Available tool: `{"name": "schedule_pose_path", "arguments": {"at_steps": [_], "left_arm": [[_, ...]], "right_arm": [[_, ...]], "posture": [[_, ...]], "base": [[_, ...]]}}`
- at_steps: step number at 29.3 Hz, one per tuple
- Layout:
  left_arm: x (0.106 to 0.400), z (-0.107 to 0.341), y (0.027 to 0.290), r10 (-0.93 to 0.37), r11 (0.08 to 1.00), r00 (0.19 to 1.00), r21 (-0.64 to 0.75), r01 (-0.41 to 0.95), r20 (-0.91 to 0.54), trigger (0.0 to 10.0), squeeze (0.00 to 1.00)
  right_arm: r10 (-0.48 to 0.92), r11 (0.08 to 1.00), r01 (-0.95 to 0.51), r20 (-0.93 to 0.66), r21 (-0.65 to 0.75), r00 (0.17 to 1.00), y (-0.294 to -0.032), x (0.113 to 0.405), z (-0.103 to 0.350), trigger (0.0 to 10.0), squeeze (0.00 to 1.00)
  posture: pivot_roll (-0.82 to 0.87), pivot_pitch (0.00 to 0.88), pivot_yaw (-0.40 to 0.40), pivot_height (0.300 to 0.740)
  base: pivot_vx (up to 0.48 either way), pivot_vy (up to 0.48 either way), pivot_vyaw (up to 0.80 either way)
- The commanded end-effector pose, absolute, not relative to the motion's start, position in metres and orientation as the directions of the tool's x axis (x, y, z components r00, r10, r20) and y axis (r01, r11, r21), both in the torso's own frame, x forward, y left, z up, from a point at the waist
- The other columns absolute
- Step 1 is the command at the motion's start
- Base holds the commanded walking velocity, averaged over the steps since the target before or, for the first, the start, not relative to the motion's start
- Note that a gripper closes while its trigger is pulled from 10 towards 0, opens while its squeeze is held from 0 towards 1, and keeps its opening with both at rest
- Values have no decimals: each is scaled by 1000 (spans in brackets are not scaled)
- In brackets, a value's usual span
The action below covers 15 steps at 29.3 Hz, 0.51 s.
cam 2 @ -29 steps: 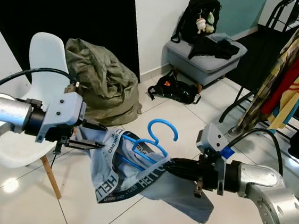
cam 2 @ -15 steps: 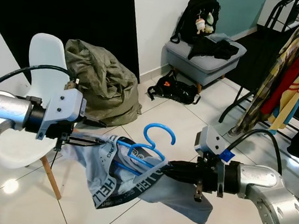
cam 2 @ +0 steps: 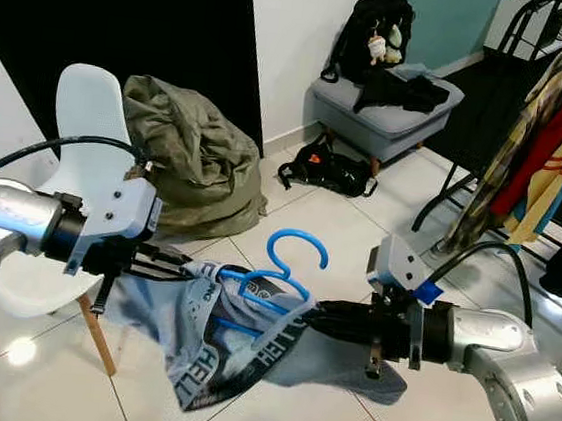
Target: Hang hanger
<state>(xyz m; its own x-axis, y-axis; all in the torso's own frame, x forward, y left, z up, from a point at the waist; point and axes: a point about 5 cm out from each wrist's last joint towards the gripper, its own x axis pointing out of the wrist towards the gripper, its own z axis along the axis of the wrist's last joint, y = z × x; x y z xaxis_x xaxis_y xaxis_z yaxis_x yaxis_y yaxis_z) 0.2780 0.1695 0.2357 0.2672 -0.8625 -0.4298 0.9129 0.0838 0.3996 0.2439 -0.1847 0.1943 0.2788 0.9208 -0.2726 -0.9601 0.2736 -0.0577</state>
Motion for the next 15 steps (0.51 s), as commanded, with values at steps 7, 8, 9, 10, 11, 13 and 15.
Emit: {"name": "schedule_pose_path", "arguments": {"at_steps": [7, 8, 9, 10, 11, 13, 15], "left_arm": [[280, 229, 165, -882, 138, 281, 362, 922, -379, 0, 0], [281, 226, 164, -884, 162, 294, 353, 922, -363, 0, 0], [281, 226, 164, -884, 162, 294, 353, 922, -363, 0, 0], [282, 224, 164, -886, 193, 312, 339, 921, -344, 0, 0], [285, 221, 164, -882, 232, 338, 325, 917, -327, 0, 0], [287, 219, 165, -879, 256, 356, 316, 914, -317, 0, 0], [288, 214, 167, -874, 287, 376, 297, 911, -307, 0, 0]], "right_arm": [[898, 395, -916, -184, -66, 400, -180, 257, 193, 10000, 1000], [875, 444, -893, -179, -72, 450, -184, 261, 190, 10000, 1000], [875, 444, -893, -179, -72, 450, -184, 261, 190, 10000, 1000], [846, 502, -861, -163, -74, 507, -190, 264, 188, 10000, 1000], [811, 561, -825, -150, -72, 565, -197, 268, 186, 10000, 1000], [790, 593, -802, -142, -69, 596, -201, 269, 185, 10000, 1000], [744, 655, -753, -124, -61, 657, -210, 273, 183, 10000, 1000]], "posture": [[-52, 113, 89, 740], [-50, 113, 87, 740], [-50, 113, 87, 740], [-53, 116, 86, 740], [-53, 116, 86, 740], [-57, 118, 86, 740], [-60, 117, 85, 740]], "base": [[0, 0, 0], [0, 0, 0], [0, 0, 0], [0, 0, 0], [0, 0, 0], [0, 0, 0], [0, 0, 0]]}}
